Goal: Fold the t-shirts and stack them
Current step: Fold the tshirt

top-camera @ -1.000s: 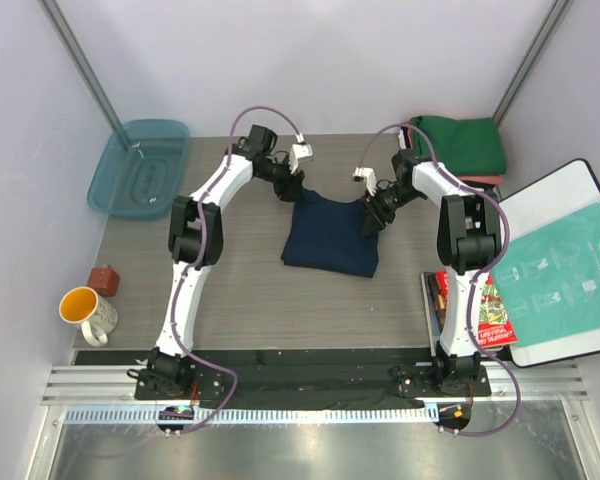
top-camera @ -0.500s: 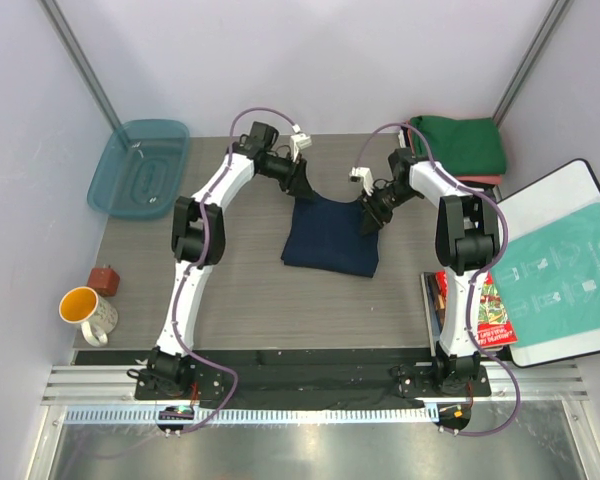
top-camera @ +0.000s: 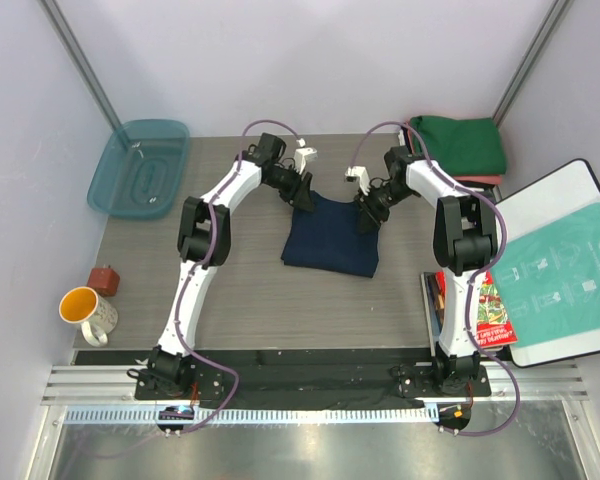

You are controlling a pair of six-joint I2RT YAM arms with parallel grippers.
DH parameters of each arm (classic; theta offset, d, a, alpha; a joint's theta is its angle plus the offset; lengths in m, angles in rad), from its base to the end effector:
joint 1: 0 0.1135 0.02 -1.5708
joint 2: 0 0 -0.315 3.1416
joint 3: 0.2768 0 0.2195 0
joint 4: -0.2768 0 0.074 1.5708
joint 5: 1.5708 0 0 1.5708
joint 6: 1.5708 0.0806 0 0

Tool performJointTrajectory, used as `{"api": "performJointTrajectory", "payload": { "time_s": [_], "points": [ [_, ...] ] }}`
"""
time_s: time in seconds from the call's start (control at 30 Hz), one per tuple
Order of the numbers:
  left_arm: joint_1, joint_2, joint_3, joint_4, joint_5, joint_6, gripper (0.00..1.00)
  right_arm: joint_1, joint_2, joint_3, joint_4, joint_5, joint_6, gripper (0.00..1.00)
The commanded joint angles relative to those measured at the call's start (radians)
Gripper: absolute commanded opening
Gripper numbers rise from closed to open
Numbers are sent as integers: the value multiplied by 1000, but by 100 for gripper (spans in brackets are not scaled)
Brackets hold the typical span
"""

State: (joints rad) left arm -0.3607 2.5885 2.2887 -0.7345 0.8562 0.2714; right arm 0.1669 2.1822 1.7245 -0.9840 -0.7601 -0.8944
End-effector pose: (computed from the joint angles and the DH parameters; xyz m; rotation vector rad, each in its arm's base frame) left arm 0.5140 -0.2589 0.1649 1.0417 2.2079 -1.1340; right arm 0.4185 0.1268 0.2006 -1.3778 2.2151 0.9136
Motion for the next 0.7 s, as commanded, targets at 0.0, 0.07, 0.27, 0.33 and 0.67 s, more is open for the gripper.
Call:
{"api": "performJointTrajectory", "payload": {
  "time_s": [0.0, 0.07, 0.27, 0.33, 0.67],
  "points": [
    [-1, 21, 57, -9, -31, -17, 45, 8, 5, 30, -13, 4, -21, 32],
    [-3, 19, 55, -12, -39, -17, 45, 11, 11, 35, -12, 10, -23, 32],
    [-9, 21, 54, -25, -40, -20, 44, 22, 24, 47, -12, 19, -28, 31],
    [-12, 24, 55, -23, -37, -24, 40, 25, 24, 47, -13, 22, -31, 31],
    [-18, -17, 19, -23, -55, -17, 0, 37, 45, 44, -2, 87, -31, 26]
  ]
}}
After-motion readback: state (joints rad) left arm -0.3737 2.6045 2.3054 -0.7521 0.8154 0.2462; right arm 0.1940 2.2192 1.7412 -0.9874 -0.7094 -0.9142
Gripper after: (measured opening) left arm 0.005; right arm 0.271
